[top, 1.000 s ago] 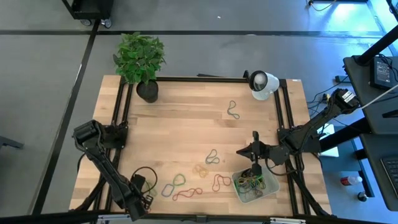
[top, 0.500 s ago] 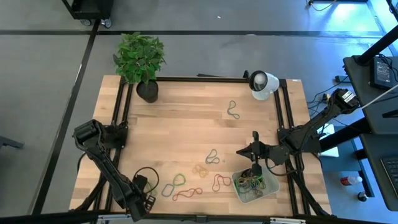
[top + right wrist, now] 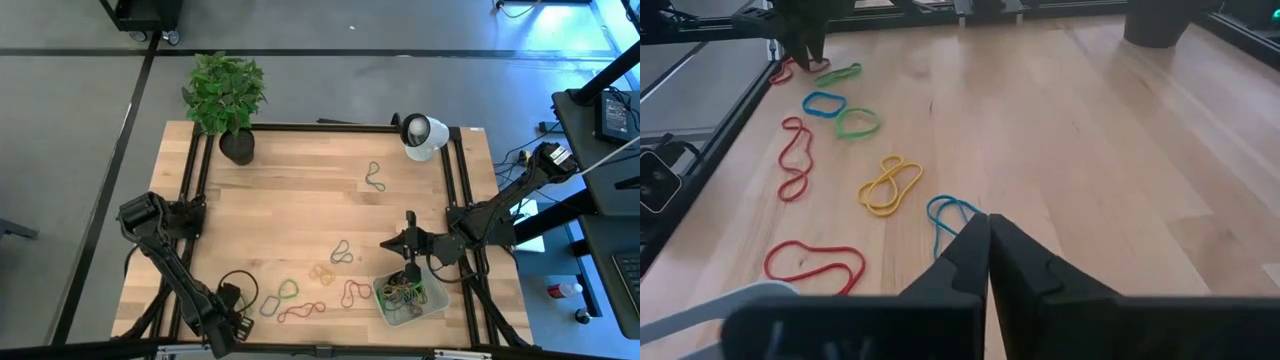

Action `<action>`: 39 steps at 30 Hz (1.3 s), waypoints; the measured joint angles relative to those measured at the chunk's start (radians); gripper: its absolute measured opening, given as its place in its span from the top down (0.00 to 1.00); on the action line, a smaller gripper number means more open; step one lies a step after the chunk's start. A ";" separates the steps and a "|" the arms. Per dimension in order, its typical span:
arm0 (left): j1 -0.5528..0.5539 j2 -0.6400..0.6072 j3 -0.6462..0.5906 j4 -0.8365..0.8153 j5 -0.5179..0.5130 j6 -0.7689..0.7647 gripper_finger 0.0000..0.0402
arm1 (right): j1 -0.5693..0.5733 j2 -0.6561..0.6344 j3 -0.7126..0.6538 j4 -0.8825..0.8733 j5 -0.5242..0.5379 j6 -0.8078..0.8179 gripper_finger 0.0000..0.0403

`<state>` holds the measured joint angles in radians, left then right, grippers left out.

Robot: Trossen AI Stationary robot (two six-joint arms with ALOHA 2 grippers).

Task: Pick and place rubber bands into bin
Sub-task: Put the red rubber band into the white bin

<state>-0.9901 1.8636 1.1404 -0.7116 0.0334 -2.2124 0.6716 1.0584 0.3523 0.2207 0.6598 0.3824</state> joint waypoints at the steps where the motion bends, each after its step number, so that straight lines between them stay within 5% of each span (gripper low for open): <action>1: 0.000 0.000 0.000 -0.003 -0.001 0.000 0.66 | 0.000 0.000 0.000 0.000 0.000 0.000 0.96; 28: -0.009 -0.058 0.002 -0.067 0.051 0.001 0.67 | 0.000 0.000 0.000 -0.003 0.000 0.002 0.96; 39: -0.022 0.026 -0.027 0.013 0.105 -0.018 0.68 | 0.000 0.000 0.000 -0.012 0.000 0.006 0.96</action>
<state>-1.0122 1.8900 1.1135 -0.6982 0.1388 -2.2307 0.6716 1.0584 0.3519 0.2088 0.6601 0.3889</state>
